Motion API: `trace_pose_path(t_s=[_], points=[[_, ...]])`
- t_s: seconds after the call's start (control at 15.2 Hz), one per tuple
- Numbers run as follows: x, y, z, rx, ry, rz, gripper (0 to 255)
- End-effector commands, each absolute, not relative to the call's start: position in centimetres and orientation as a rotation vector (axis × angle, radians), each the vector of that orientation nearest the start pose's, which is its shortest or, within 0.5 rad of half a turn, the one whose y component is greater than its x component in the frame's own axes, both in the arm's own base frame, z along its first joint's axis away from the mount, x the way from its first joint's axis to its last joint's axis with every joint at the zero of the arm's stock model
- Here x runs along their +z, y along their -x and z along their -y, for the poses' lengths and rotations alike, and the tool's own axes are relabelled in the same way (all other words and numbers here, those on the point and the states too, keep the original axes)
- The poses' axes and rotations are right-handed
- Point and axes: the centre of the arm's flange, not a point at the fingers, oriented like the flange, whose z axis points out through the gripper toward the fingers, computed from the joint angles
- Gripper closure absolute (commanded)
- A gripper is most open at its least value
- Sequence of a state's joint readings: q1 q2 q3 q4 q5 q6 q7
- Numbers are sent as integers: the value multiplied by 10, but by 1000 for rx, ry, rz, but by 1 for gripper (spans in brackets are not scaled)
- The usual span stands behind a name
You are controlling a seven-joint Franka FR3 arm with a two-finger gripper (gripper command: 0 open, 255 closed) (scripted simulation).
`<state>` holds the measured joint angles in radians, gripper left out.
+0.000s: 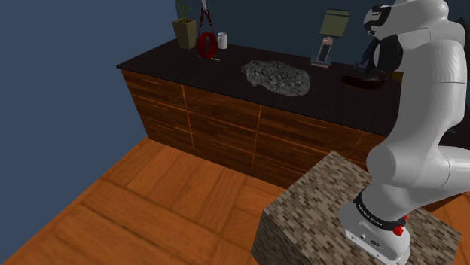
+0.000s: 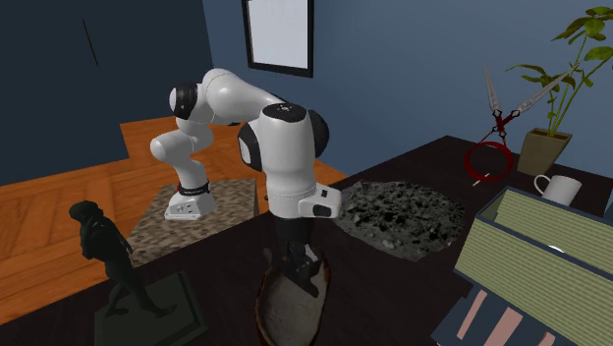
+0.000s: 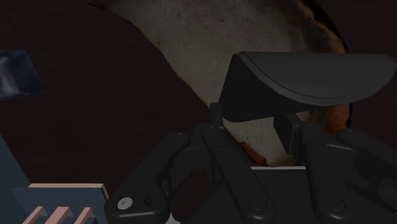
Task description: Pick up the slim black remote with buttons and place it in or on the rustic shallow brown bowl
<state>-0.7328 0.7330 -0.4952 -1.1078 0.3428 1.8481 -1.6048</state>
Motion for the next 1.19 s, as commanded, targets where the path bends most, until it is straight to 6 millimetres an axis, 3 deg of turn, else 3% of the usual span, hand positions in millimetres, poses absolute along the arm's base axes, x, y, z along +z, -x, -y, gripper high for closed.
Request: trace_pose_path(t_s=[0.0,0.4,0.46,0.79,1.06,1.12], points=[[418,-383,647,-43,3149,672,255],[418,-383,647,-43,3149,672,255],[418,-382,647,-43,3149,672,0],[418,-383,647,-43,3149,672,0],[467,-380,644,-43,3149,672,0],[467,-380,644,-43,3149,672,0]])
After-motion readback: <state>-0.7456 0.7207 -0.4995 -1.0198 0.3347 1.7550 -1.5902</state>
